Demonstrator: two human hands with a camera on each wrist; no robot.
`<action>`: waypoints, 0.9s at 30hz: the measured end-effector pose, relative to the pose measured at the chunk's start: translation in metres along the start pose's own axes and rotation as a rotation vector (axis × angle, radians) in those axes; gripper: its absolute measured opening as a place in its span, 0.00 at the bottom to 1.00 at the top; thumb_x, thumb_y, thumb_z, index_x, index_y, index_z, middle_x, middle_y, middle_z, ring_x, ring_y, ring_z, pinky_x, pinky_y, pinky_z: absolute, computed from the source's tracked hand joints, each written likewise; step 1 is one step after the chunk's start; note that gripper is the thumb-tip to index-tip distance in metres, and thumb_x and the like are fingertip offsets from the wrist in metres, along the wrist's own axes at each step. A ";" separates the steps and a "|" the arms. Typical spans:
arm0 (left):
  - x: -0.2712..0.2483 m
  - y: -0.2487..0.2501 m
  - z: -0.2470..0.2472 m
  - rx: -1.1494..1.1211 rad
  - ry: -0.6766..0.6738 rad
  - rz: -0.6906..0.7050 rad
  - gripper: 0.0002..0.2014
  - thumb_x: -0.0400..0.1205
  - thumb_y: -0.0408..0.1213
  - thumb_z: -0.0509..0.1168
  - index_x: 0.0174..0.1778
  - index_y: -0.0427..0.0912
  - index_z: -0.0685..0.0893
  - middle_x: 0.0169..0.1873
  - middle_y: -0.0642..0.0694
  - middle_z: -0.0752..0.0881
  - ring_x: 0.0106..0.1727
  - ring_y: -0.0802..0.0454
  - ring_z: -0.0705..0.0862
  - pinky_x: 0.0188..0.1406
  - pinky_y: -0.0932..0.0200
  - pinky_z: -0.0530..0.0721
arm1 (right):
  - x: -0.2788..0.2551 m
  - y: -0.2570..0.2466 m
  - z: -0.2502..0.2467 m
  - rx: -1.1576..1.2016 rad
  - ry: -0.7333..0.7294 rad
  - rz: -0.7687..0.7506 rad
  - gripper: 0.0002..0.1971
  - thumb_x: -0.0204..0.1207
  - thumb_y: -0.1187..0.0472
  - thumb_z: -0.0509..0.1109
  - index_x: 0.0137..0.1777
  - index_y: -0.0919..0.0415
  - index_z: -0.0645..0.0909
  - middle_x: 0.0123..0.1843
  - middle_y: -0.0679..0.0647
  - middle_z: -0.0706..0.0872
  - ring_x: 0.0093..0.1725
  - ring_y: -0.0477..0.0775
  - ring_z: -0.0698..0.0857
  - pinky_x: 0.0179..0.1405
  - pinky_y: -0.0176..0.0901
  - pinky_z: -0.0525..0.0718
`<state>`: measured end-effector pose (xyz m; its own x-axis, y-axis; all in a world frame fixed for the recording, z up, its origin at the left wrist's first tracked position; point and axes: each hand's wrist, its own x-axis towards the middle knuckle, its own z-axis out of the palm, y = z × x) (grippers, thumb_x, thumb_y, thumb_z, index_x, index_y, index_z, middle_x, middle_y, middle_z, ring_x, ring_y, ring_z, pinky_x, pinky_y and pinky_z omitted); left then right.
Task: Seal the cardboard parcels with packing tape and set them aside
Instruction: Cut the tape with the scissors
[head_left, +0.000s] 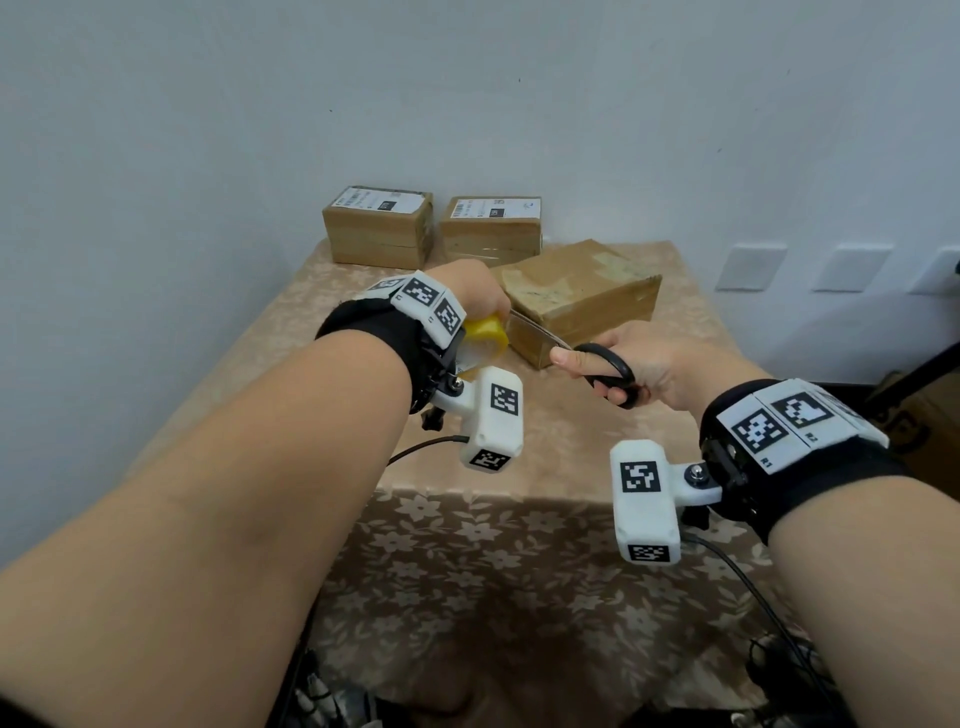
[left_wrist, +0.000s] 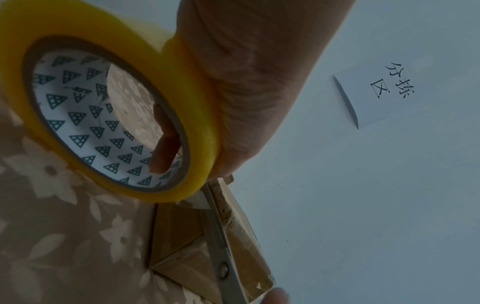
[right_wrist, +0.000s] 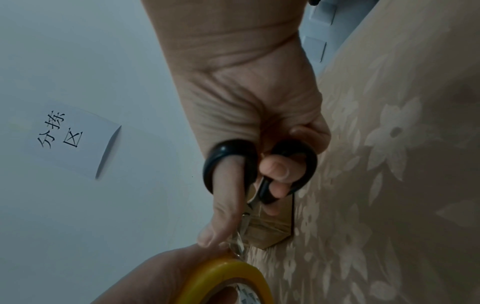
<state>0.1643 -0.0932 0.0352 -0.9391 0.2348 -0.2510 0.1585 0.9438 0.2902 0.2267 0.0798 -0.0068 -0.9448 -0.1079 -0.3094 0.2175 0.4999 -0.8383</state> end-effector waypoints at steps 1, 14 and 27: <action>-0.001 -0.002 0.002 -0.032 -0.004 -0.019 0.18 0.83 0.39 0.63 0.70 0.45 0.78 0.63 0.41 0.81 0.62 0.39 0.80 0.57 0.53 0.78 | 0.000 0.000 0.000 -0.007 0.001 -0.002 0.26 0.53 0.36 0.76 0.39 0.59 0.86 0.25 0.55 0.76 0.17 0.46 0.69 0.17 0.31 0.62; -0.013 -0.027 0.008 -0.207 0.125 0.114 0.08 0.83 0.41 0.62 0.52 0.43 0.83 0.54 0.46 0.83 0.54 0.48 0.80 0.49 0.57 0.75 | 0.004 -0.002 0.002 -0.267 -0.047 0.088 0.58 0.40 0.25 0.72 0.65 0.69 0.81 0.30 0.59 0.81 0.27 0.53 0.74 0.19 0.35 0.65; -0.032 -0.051 0.015 -0.102 0.536 0.217 0.09 0.82 0.35 0.59 0.44 0.35 0.82 0.47 0.40 0.82 0.47 0.44 0.81 0.49 0.48 0.80 | -0.010 -0.016 0.015 -0.599 -0.083 0.001 0.21 0.73 0.46 0.75 0.60 0.59 0.84 0.53 0.57 0.87 0.51 0.57 0.83 0.54 0.45 0.79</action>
<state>0.1912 -0.1458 0.0145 -0.9158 0.2447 0.3184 0.3591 0.8540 0.3766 0.2361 0.0603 0.0031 -0.9171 -0.1616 -0.3645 0.0200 0.8944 -0.4468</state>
